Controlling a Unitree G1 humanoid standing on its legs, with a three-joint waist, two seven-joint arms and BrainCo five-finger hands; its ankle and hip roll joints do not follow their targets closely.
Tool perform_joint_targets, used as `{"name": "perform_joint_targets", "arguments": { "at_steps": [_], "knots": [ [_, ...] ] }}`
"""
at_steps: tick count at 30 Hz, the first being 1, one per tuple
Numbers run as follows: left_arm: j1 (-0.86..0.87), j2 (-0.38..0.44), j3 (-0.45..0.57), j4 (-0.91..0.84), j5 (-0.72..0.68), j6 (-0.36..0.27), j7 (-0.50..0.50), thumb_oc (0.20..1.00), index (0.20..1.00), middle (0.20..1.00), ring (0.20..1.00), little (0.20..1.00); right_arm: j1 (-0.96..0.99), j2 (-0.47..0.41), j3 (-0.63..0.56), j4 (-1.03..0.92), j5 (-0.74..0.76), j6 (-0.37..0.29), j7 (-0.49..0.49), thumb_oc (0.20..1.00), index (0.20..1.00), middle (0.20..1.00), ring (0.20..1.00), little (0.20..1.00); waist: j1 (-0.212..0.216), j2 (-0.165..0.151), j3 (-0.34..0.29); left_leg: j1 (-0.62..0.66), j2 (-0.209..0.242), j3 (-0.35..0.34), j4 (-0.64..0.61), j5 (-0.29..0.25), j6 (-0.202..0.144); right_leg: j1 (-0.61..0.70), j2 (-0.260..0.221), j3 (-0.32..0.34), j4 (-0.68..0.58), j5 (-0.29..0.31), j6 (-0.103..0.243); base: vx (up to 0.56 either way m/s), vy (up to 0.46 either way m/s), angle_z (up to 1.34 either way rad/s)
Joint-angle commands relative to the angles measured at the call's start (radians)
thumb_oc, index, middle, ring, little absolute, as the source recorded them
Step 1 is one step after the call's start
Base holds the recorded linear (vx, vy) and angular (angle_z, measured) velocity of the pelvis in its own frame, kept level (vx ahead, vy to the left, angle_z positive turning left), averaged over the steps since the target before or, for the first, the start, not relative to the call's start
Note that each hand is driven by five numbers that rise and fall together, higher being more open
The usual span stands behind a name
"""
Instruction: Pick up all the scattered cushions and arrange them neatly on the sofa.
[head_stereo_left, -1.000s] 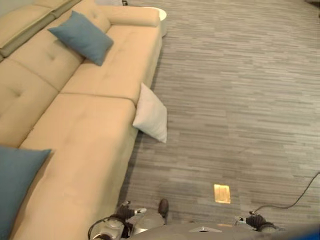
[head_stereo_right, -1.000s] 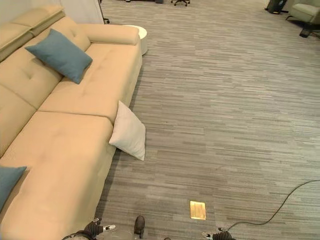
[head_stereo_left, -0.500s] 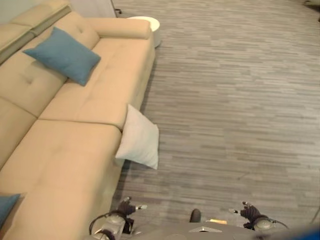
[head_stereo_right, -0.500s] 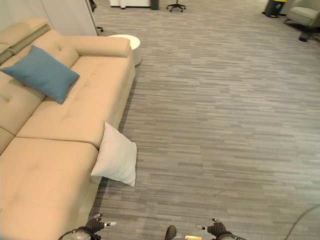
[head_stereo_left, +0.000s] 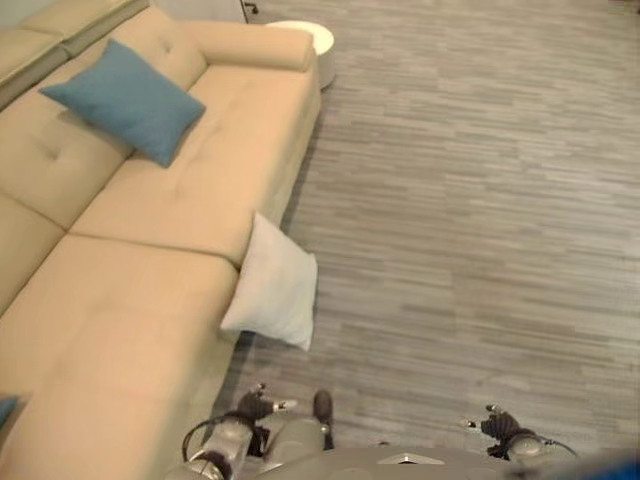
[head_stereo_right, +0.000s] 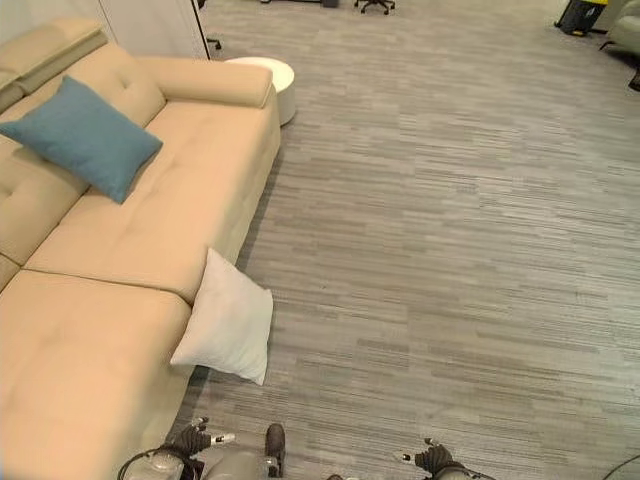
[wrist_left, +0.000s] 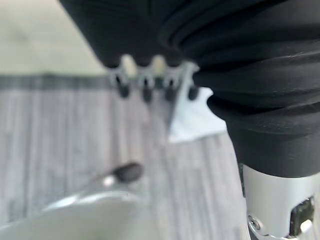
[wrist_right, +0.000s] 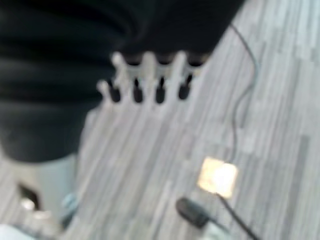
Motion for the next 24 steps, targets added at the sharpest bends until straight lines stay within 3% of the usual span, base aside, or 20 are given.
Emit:
{"name": "perform_joint_targets", "arguments": {
  "at_steps": [1, 4, 8, 9, 10, 13, 15, 16, 19, 21, 24],
  "knots": [
    [-0.03, -0.007, -0.037, 0.002, 0.021, -0.015, -0.008, 1.0, 1.0, 1.0, 1.0, 1.0, -0.005, -0.03, -0.012, -0.033, -0.027, -0.008, 0.0, 1.0, 1.0, 1.0, 1.0, 1.0, 0.041, -0.008, -0.014, 0.027, -0.036, -0.035, 0.072, -0.058, -0.016, -0.087, -0.075, 0.017, 0.103, 0.196, 0.087, 0.17, 0.063, 0.09],
    [-0.038, 0.001, -0.046, -0.002, 0.021, -0.019, -0.01, 1.0, 1.0, 1.0, 1.0, 1.0, -0.011, -0.026, -0.008, -0.034, -0.026, -0.009, 0.002, 1.0, 1.0, 1.0, 1.0, 1.0, 0.026, 0.003, -0.006, 0.066, -0.029, -0.069, 0.044, -0.061, -0.011, -0.148, -0.074, 0.063, 0.165, 0.199, 0.075, 0.19, -0.005, 0.2],
    [-0.04, 0.004, -0.042, 0.005, 0.025, -0.023, -0.007, 1.0, 1.0, 1.0, 1.0, 1.0, -0.018, -0.025, -0.002, -0.045, -0.025, -0.011, 0.002, 1.0, 1.0, 1.0, 1.0, 1.0, 0.025, 0.003, -0.013, 0.092, -0.018, -0.081, 0.025, -0.08, -0.027, -0.162, -0.091, 0.081, -0.008, 0.195, 0.066, 0.19, -0.134, 0.42],
    [-0.04, 0.005, -0.037, 0.014, 0.03, -0.025, -0.004, 1.0, 1.0, 1.0, 1.0, 1.0, -0.02, -0.023, -0.001, -0.049, -0.023, -0.011, 0.003, 1.0, 1.0, 1.0, 1.0, 1.0, 0.015, -0.007, -0.015, 0.114, -0.021, -0.104, 0.02, -0.097, -0.036, -0.176, -0.086, 0.142, -0.142, 0.241, 0.081, 0.34, -0.313, 0.12],
    [-0.033, 0.009, -0.031, 0.016, 0.026, -0.027, -0.001, 1.0, 1.0, 1.0, 1.0, 1.0, -0.023, -0.022, 0.005, -0.048, -0.028, -0.008, 0.004, 1.0, 1.0, 1.0, 1.0, 1.0, 0.009, -0.013, -0.017, 0.128, -0.017, -0.119, 0.026, -0.114, -0.043, -0.188, -0.09, 0.183, -0.197, 0.275, 0.094, 0.28, -0.261, 0.13],
    [-0.023, 0.011, -0.021, 0.029, 0.024, -0.028, -0.002, 1.0, 1.0, 1.0, 1.0, 1.0, -0.02, -0.02, 0.008, -0.044, -0.033, -0.007, 0.009, 1.0, 1.0, 1.0, 1.0, 1.0, 0.002, -0.017, -0.022, 0.145, -0.007, -0.14, 0.032, -0.128, -0.054, -0.187, -0.077, 0.22, -0.199, 0.276, 0.096, 0.2, -0.213, 0.4],
    [-0.015, 0.007, -0.016, 0.037, 0.025, -0.027, -0.005, 1.0, 1.0, 1.0, 1.0, 1.0, -0.013, -0.018, 0.012, -0.04, -0.04, -0.004, 0.014, 1.0, 1.0, 1.0, 1.0, 1.0, 0.005, -0.022, -0.036, 0.145, 0.006, -0.145, 0.046, -0.138, -0.065, -0.167, -0.077, 0.209, -0.21, 0.269, 0.09, 0.17, -0.278, 0.57],
    [-0.015, 0.008, -0.026, 0.038, 0.028, -0.027, -0.006, 1.0, 1.0, 1.0, 1.0, 1.0, -0.005, -0.017, 0.015, -0.037, -0.03, -0.008, 0.015, 1.0, 1.0, 1.0, 1.0, 1.0, 0.0, -0.029, -0.042, 0.134, 0.029, -0.169, 0.066, -0.134, -0.081, -0.155, -0.05, 0.229, -0.189, 0.239, 0.07, 0.09, -0.285, 0.24],
    [-0.021, 0.007, -0.036, 0.036, 0.026, -0.025, -0.009, 1.0, 1.0, 1.0, 1.0, 1.0, 0.013, -0.023, 0.0, -0.033, -0.003, -0.013, 0.01, 1.0, 1.0, 1.0, 1.0, 1.0, -0.007, -0.043, -0.029, 0.063, 0.05, -0.156, 0.196, -0.095, -0.115, -0.122, -0.046, 0.184, -0.198, 0.218, 0.044, 0.05, -0.317, 0.63],
    [-0.028, 0.005, -0.038, 0.032, 0.019, -0.023, -0.008, 1.0, 1.0, 1.0, 1.0, 1.0, 0.02, -0.028, -0.002, -0.029, 0.003, -0.014, 0.009, 1.0, 1.0, 1.0, 1.0, 1.0, -0.005, -0.058, -0.011, 0.004, 0.053, -0.132, 0.285, -0.087, -0.12, -0.096, -0.046, 0.152, -0.215, 0.211, 0.03, 0.02, -0.255, 0.8],
    [-0.026, 0.006, -0.042, 0.032, 0.022, -0.017, -0.005, 1.0, 1.0, 1.0, 1.0, 1.0, 0.031, -0.031, -0.018, -0.02, 0.022, -0.011, 0.01, 1.0, 1.0, 1.0, 1.0, 1.0, -0.014, -0.058, -0.013, -0.018, 0.064, -0.007, 0.202, -0.088, -0.099, -0.056, -0.043, 0.074, -0.238, 0.185, 0.024, 0.09, -0.148, 0.74]
  ]
}}
